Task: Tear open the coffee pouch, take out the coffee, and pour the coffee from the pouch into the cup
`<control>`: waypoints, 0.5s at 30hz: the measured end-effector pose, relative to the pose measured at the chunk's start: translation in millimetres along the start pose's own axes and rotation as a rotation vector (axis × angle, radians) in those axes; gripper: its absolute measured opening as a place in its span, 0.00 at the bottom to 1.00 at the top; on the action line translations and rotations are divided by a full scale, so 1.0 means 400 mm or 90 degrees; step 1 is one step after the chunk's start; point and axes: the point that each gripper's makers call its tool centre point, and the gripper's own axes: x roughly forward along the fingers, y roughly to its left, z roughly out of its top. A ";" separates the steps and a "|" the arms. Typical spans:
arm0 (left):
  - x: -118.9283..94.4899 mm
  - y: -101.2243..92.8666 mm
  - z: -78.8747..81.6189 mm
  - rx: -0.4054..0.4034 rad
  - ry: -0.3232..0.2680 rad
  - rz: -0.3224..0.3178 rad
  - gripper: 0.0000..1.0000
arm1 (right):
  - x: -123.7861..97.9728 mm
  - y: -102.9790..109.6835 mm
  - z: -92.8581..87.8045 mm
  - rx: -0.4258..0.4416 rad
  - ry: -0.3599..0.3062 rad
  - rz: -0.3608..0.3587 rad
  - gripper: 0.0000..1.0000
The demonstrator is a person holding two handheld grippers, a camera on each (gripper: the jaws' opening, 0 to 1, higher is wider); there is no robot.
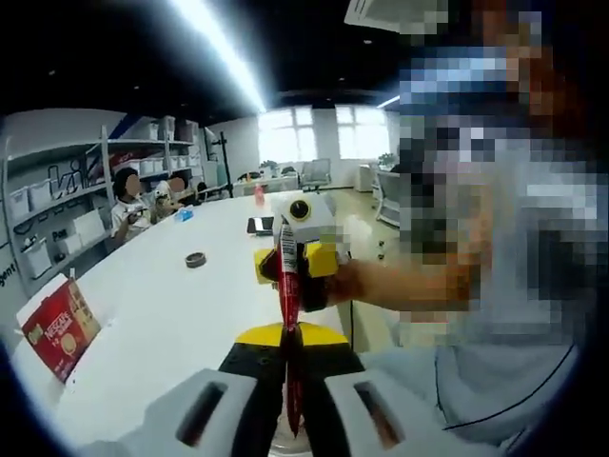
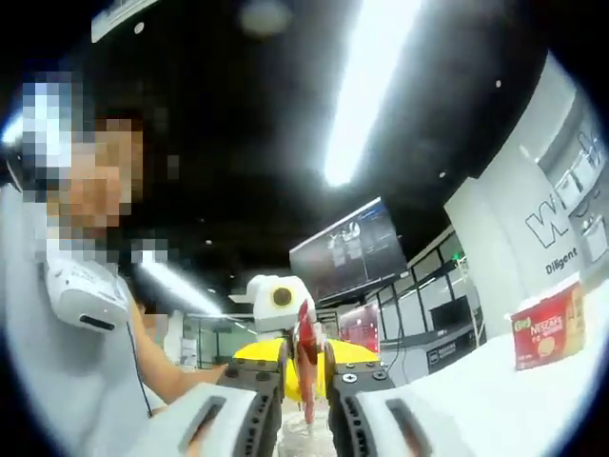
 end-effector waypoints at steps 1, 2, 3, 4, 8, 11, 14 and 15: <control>0.001 0.001 -0.003 0.000 0.000 -0.004 0.06 | -0.006 0.001 0.002 -0.001 -0.001 0.000 0.16; 0.002 0.001 -0.004 -0.002 -0.001 -0.007 0.06 | -0.010 0.003 0.004 -0.004 -0.003 -0.002 0.16; 0.003 -0.001 -0.003 -0.005 -0.004 -0.010 0.06 | -0.013 0.004 0.005 -0.008 -0.003 -0.004 0.16; 0.004 -0.003 -0.002 -0.007 -0.006 -0.014 0.06 | -0.017 0.004 0.007 -0.009 -0.005 -0.005 0.16; 0.008 -0.008 -0.003 -0.008 -0.007 -0.025 0.06 | -0.022 0.010 0.005 -0.022 -0.010 -0.004 0.10; 0.009 -0.008 -0.006 -0.003 -0.008 -0.023 0.07 | -0.023 0.005 0.004 -0.025 -0.009 -0.014 0.10; 0.001 -0.003 0.002 0.003 -0.037 -0.004 0.10 | -0.021 0.006 0.011 -0.022 -0.016 -0.025 0.10; -0.003 -0.004 0.004 -0.005 -0.046 -0.004 0.11 | -0.019 0.009 0.012 -0.023 -0.016 -0.026 0.09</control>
